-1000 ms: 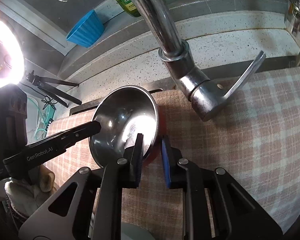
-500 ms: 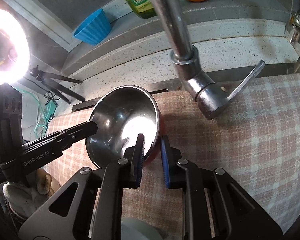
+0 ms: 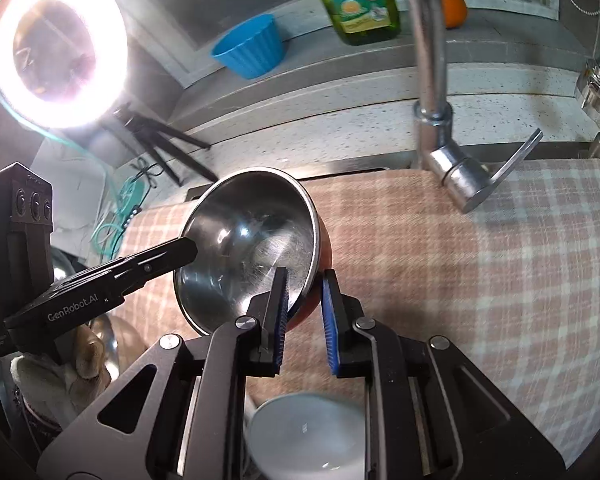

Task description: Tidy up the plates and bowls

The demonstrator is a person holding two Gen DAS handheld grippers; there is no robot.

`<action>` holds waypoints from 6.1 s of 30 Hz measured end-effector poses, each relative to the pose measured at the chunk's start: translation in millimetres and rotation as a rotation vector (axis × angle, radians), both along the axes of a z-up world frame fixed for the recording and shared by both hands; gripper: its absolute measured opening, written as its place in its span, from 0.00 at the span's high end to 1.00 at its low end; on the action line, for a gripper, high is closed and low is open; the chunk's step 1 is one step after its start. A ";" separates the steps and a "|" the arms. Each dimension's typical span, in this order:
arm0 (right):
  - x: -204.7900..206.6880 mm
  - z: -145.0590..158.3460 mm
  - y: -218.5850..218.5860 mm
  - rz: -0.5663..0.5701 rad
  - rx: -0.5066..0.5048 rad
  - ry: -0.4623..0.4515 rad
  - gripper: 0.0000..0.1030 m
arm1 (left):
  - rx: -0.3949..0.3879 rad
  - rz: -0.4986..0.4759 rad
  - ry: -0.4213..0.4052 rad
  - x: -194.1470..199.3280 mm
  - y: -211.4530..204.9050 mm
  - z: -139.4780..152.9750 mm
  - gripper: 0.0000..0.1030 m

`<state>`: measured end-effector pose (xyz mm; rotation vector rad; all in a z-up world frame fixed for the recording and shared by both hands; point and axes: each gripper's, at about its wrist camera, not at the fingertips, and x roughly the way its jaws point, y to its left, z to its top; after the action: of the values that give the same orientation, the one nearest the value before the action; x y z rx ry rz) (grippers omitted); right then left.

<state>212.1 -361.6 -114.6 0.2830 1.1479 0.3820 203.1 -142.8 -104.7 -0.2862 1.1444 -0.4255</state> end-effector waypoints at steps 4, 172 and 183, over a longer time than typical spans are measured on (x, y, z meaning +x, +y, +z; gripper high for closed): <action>-15.7 10.1 15.8 0.021 -0.009 -0.021 0.84 | -0.011 0.019 -0.007 -15.6 16.6 6.6 0.92; -85.1 -45.3 -31.6 0.163 -0.192 0.141 0.88 | 0.144 -0.112 0.085 -113.1 -65.1 -47.8 0.91; -59.7 -34.4 -22.3 0.243 -0.212 0.124 0.88 | 0.102 0.013 0.077 -114.2 -58.3 -37.2 0.91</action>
<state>152.4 -384.0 -149.0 -0.0201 1.3387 0.4560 88.9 -201.1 -142.0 -0.2222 1.2348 -0.3460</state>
